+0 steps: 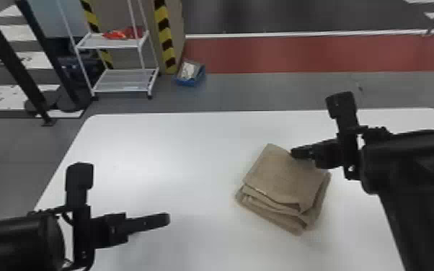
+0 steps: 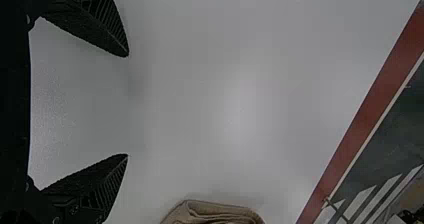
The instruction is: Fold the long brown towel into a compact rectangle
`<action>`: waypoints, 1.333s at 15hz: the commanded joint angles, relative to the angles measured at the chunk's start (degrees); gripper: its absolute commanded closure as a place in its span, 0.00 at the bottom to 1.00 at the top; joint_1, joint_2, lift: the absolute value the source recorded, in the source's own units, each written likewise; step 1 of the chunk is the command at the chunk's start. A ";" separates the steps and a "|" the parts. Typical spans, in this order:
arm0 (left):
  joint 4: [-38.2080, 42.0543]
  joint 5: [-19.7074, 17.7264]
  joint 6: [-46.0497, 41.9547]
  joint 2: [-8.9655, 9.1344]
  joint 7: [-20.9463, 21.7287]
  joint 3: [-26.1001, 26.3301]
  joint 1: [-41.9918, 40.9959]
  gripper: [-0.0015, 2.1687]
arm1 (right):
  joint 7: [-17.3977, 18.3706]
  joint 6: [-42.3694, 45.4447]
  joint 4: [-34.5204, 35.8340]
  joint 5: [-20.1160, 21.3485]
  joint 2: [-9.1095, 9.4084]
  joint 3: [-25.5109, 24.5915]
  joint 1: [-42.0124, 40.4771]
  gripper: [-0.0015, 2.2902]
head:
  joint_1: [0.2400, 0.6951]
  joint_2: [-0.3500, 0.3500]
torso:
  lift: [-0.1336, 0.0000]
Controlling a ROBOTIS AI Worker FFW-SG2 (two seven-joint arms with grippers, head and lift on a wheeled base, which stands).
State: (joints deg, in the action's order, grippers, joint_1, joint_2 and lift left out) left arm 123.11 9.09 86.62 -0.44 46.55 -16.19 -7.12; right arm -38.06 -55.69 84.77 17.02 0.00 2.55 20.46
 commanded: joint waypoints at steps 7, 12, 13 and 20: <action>0.38 -1.00 0.00 0.59 0.39 -1.47 -0.44 0.07 | -1.14 1.59 0.22 0.91 0.06 9.84 -0.24 0.73 | 1.00 0.74 | 0.07; 0.38 -1.09 -0.17 0.59 0.83 -2.35 -0.70 0.07 | -2.72 1.06 0.22 3.11 0.06 13.27 -0.07 0.73 | 1.00 0.80 | 0.07; 0.38 -1.09 -0.17 0.59 0.74 -2.35 -0.61 0.07 | -2.63 1.24 0.66 3.11 0.06 13.27 -0.42 0.73 | 1.00 0.81 | 0.07; -0.15 -1.79 -0.35 0.59 0.74 -3.32 -0.18 0.07 | -10.28 -13.70 22.36 3.46 0.06 10.37 -11.58 0.73 | 1.00 0.84 | 0.07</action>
State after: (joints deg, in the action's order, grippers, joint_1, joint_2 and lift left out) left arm 123.21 7.38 86.33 -0.44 47.29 -19.47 -7.46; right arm -47.14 -64.12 102.44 20.08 0.00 13.09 11.81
